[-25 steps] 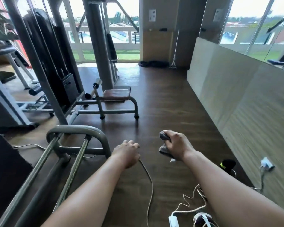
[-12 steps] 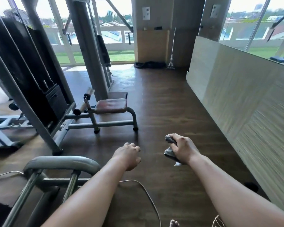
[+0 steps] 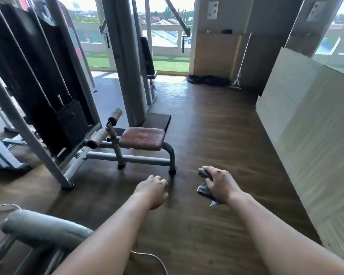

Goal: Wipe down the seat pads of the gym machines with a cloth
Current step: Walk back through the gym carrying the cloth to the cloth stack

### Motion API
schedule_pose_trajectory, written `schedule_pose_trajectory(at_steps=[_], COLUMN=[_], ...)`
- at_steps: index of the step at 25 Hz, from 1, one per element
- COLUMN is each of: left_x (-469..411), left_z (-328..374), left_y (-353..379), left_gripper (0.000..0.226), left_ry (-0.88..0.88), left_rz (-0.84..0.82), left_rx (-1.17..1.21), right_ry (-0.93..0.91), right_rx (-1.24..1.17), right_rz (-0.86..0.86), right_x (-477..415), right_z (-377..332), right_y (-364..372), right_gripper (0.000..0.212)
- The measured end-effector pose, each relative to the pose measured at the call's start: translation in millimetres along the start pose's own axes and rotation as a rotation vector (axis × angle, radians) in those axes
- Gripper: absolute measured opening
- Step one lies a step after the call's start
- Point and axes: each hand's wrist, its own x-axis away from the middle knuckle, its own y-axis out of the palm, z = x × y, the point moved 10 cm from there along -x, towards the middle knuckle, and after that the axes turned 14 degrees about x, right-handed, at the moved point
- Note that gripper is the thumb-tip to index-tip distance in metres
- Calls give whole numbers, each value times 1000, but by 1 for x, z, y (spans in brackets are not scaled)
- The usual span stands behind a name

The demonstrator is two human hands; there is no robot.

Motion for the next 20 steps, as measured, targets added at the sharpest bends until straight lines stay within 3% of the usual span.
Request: schedule_pose_trajectory(at_steps=[8, 15, 20], left_x=[-140, -188, -187], left_z=[-110, -260, -371], left_y=[-77, -156, -201], left_gripper=[50, 50, 51], left_ry=[-121, -374, -571], left_rz=[77, 143, 283], left_rx=[46, 106, 163], right_ry=[-181, -461, -708], right_rx=[4, 8, -40], right_rz=[16, -24, -86], right_x=[-215, -366, -444], right_z=[-83, -246, -381], right_y=[13, 31, 61], right_gripper=[29, 24, 23])
